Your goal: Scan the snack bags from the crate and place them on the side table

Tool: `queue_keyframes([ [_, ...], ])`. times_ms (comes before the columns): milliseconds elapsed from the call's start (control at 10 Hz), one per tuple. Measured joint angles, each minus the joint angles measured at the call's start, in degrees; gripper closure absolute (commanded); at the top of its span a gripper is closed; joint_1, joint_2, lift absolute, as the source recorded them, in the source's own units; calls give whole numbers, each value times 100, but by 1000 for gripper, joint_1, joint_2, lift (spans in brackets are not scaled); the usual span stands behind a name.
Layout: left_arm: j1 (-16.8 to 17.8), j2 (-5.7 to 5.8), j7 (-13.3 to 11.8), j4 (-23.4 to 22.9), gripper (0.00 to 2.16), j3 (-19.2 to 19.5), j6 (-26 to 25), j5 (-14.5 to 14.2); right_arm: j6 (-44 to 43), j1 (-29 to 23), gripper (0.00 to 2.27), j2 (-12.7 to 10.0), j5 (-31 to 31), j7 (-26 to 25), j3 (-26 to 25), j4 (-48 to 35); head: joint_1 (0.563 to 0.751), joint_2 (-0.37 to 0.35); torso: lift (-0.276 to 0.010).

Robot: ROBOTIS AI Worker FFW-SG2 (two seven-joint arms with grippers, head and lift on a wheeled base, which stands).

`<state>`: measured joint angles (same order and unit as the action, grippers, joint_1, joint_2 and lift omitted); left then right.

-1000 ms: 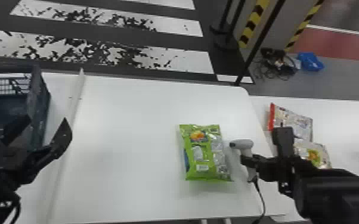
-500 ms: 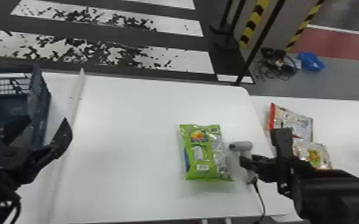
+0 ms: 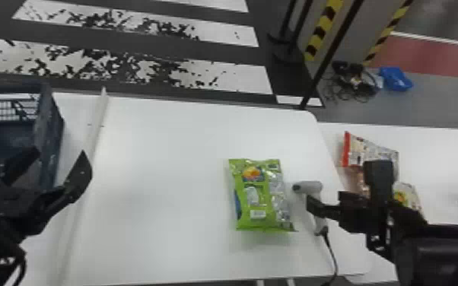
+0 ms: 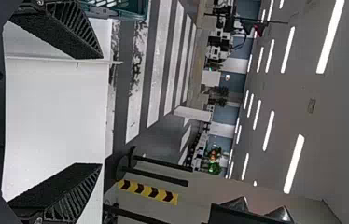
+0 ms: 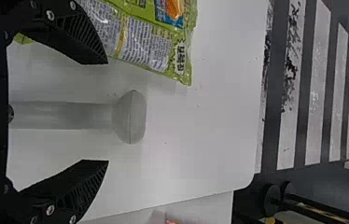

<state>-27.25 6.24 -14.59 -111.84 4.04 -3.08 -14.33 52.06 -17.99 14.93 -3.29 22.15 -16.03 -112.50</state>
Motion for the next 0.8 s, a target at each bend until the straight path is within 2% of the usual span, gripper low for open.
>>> queue_keyframes([
  [300, 0, 4, -3, -10, 39, -3, -15, 0, 542, -210, 87, -25, -573, 403, -86, -442, 695, -162, -50],
  [600, -1, 17, 19, -32, 39, -11, -27, 0, 929, -183, 87, -32, -774, 639, 33, -419, 695, -125, -50],
  [800, -1, 3, 157, -46, 39, -71, -24, 4, 958, -42, 87, -27, -880, 849, 147, -161, 695, -100, -50],
])
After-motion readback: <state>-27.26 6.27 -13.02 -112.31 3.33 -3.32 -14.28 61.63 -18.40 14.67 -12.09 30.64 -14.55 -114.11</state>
